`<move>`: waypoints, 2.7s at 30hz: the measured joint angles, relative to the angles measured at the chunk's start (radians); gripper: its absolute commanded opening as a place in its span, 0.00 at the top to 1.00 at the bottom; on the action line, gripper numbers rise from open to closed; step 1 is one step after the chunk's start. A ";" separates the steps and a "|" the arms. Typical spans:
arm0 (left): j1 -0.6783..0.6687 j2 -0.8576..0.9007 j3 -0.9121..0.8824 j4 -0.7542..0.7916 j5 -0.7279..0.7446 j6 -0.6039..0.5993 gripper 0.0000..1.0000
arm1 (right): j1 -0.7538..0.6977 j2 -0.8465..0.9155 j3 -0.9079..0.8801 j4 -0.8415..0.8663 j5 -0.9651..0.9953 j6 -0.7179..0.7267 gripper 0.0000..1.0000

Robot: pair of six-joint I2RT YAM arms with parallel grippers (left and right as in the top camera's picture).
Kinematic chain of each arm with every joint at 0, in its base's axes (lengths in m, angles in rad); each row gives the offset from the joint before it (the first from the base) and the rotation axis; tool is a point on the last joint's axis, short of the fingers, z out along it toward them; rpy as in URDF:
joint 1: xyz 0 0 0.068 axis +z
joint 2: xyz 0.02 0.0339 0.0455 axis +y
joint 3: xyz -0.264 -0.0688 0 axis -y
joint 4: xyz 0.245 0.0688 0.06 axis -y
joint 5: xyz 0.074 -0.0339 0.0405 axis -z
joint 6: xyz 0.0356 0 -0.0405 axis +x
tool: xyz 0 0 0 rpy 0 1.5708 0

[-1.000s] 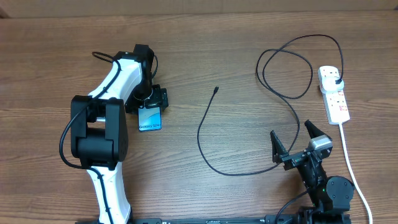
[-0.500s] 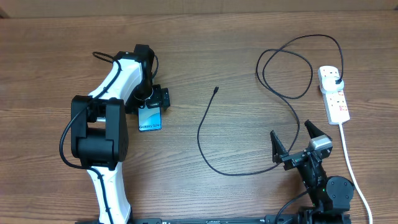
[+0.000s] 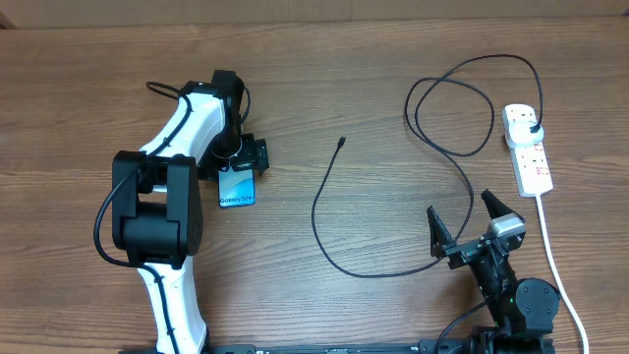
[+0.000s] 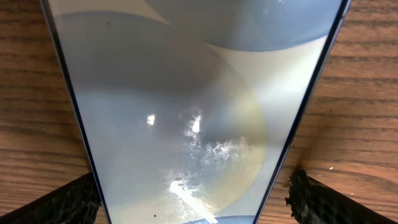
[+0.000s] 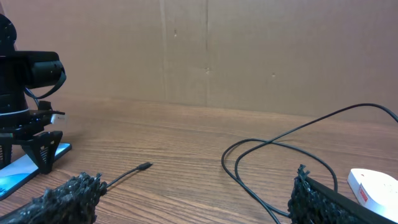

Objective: Plug charger to phone and switch on socket

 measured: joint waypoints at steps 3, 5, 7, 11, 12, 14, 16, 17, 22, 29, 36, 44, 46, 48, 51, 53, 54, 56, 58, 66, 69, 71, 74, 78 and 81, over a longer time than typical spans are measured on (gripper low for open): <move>0.000 0.000 0.000 0.000 0.000 0.000 0.00 | 0.000 0.000 0.000 0.000 0.000 0.000 0.00; 0.000 0.000 0.000 0.000 0.000 0.000 0.00 | 0.000 0.000 0.000 0.000 0.000 0.000 0.00; 0.000 0.000 0.000 0.000 0.000 0.000 0.00 | 0.000 0.000 0.000 0.000 0.000 0.000 0.00; 0.000 0.000 0.000 -0.002 0.000 0.000 0.02 | 0.000 0.000 0.000 0.000 0.000 0.000 0.00; 0.000 0.000 0.000 -0.002 0.000 0.000 0.04 | 0.000 0.000 0.000 0.000 0.001 0.000 0.00; 0.000 0.000 0.000 -0.009 0.000 0.001 0.08 | 0.000 0.000 0.000 0.000 0.000 0.000 0.00; 0.000 0.000 -0.001 -0.016 0.000 0.003 0.11 | 0.000 0.000 0.000 0.000 0.000 0.000 0.00; 0.000 0.000 -0.001 -0.017 -0.001 0.005 0.13 | 0.000 0.000 0.000 0.000 0.000 0.000 0.00; 0.000 0.000 -0.002 -0.021 0.000 0.005 0.13 | 0.000 0.000 0.000 0.000 0.000 0.000 0.00; 0.000 0.000 -0.002 -0.020 0.000 0.005 0.13 | 0.000 0.000 0.000 0.000 0.001 0.000 0.00; 0.000 0.000 -0.002 -0.020 0.000 0.005 0.12 | 0.000 0.000 0.000 0.000 0.000 0.000 0.00; 0.000 0.000 -0.002 -0.020 0.000 0.005 0.12 | 0.000 0.000 0.000 0.000 0.001 0.000 0.00; 0.000 0.000 -0.002 -0.020 0.001 0.005 0.11 | 0.000 0.000 0.000 0.000 0.000 0.000 0.00; 0.000 0.000 -0.002 -0.020 0.001 0.005 0.11 | 0.000 0.000 0.000 0.000 0.000 0.000 0.00; 0.000 0.000 -0.002 -0.020 0.001 0.005 0.11 | 0.000 0.000 0.000 0.000 0.000 -0.001 0.00; 0.000 0.000 -0.002 -0.020 0.001 0.005 0.11 | 0.000 0.000 0.000 -0.001 0.000 0.000 0.00; 0.000 0.000 -0.002 -0.020 0.002 0.005 0.11 | 0.000 0.000 0.000 0.000 0.000 0.000 0.00; 0.000 0.000 -0.002 -0.020 0.002 0.005 0.11 | 0.000 0.000 0.000 0.000 0.000 0.000 0.00; 0.000 0.000 -0.002 -0.020 0.003 0.005 0.11 | 0.000 0.000 0.000 0.000 0.000 0.000 0.00; 0.000 0.000 -0.002 -0.020 0.003 0.005 0.11 | 0.000 0.000 0.000 0.000 0.000 0.000 0.00; 0.000 0.000 -0.002 -0.020 0.003 0.005 0.11 | 0.000 0.000 0.000 0.001 0.000 0.000 0.00; 0.000 0.000 -0.002 -0.020 0.003 0.005 0.11 | 0.000 0.000 0.000 0.001 0.000 0.000 0.00; 0.000 0.000 -0.002 -0.020 0.003 0.005 0.11 | 0.000 0.000 0.000 0.000 0.000 0.000 0.00; 0.000 0.000 -0.002 -0.020 0.003 0.005 0.11 | 0.000 0.000 0.000 0.000 0.000 0.000 0.00; 0.000 0.000 -0.002 -0.020 0.003 0.005 0.11 | 0.000 0.000 0.000 0.000 0.000 0.000 0.00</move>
